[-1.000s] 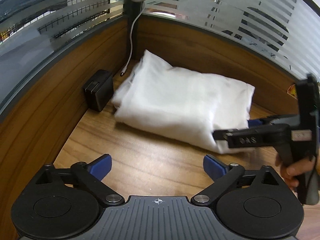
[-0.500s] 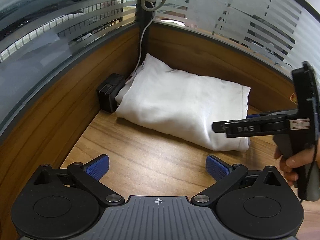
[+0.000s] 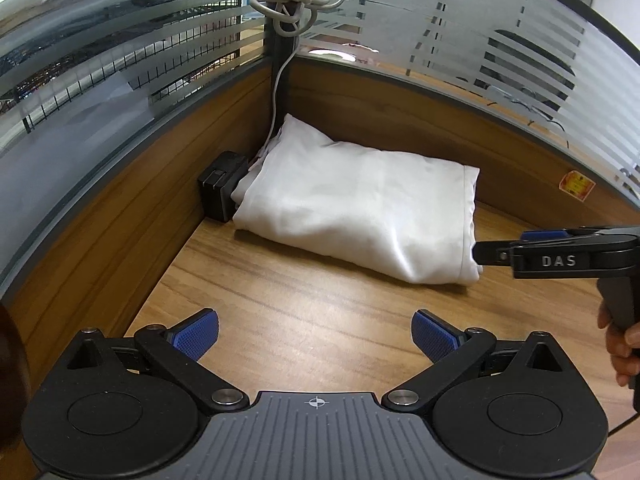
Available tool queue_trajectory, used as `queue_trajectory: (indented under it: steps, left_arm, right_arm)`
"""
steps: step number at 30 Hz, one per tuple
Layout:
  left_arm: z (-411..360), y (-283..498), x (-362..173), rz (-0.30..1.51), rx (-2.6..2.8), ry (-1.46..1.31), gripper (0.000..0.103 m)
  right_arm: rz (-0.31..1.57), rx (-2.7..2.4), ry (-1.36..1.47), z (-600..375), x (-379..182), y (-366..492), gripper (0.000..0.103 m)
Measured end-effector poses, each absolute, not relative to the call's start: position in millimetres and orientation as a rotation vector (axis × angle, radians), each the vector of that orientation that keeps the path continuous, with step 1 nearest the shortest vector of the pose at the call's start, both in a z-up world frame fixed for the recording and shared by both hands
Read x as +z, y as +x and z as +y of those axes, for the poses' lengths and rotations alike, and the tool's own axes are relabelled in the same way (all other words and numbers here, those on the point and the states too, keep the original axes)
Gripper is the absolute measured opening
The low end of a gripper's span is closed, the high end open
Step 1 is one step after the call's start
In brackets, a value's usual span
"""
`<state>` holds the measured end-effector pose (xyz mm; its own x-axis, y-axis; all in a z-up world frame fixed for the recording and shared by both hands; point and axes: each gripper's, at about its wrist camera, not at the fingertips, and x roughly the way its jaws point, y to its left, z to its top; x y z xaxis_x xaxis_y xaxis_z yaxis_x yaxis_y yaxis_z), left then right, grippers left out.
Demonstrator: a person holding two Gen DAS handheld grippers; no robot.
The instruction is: Fold clothes
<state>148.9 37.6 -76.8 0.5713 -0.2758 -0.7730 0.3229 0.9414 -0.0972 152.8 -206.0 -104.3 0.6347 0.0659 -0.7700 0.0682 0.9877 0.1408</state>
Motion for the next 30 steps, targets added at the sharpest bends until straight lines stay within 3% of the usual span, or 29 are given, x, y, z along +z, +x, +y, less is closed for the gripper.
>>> queue_trajectory:
  steps: [30]
  left_arm:
    - [40, 78, -49, 0.907, -0.390, 0.107, 0.103]
  right_arm:
    - [0.792, -0.108, 0.209, -170, -37, 16, 0.091]
